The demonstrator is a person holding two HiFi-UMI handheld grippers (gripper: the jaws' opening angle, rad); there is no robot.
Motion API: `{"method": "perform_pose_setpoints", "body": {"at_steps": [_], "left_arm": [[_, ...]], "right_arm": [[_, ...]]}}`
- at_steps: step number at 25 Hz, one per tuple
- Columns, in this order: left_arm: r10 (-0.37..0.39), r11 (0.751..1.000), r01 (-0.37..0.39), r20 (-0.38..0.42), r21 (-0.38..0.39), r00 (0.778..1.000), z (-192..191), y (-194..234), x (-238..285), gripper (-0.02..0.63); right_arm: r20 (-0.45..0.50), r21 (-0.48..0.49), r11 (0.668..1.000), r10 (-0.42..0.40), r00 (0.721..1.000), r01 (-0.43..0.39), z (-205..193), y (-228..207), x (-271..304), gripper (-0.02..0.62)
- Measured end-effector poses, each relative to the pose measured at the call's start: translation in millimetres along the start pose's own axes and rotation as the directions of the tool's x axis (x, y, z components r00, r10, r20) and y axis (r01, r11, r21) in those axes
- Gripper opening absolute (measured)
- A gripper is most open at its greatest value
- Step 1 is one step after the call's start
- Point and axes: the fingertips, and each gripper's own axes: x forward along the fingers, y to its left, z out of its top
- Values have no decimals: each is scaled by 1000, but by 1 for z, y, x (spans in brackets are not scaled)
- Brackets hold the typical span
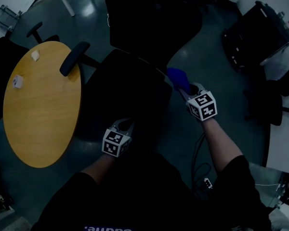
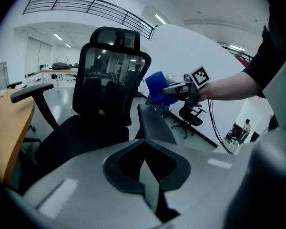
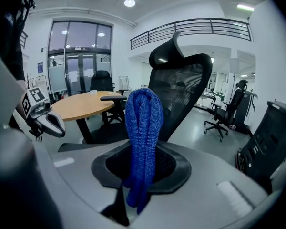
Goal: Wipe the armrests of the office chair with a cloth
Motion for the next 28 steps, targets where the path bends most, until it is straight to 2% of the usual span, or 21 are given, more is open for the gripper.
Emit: {"method": "perform_pose_setpoints", "body": {"at_steps": [5, 8, 12, 15, 18, 23, 28], "left_arm": [[-31, 999, 30, -26, -37, 999, -22, -8, 12, 14], [-49, 997, 48, -11, -62, 999, -27, -11, 15, 14], [-62, 996, 61, -8, -67, 998, -30, -11, 16, 14], [-65, 995, 64, -13, -80, 998, -33, -9, 12, 14], [-71, 993, 69, -21, -93, 997, -38, -9, 12, 14], [-95, 992, 94, -14, -90, 995, -41, -13, 14, 14], [-102, 992, 100, -15, -79, 995, -41, -12, 13, 14]], "right_arm": [[-50, -111, 993, 40, 998, -45, 9, 8, 45, 89], [-83, -181, 980, 64, 995, -78, 17, 18, 71, 89], [-160, -298, 942, 108, 981, -152, 16, 39, 96, 89], [-208, -346, 910, 164, 964, -229, 11, 63, 104, 89], [-226, -347, 894, 216, 950, -285, 3, 89, 104, 89], [-184, -247, 923, 254, 949, -295, -2, 113, 99, 89], [-163, -231, 911, 311, 936, -343, -5, 150, 85, 89]]}}
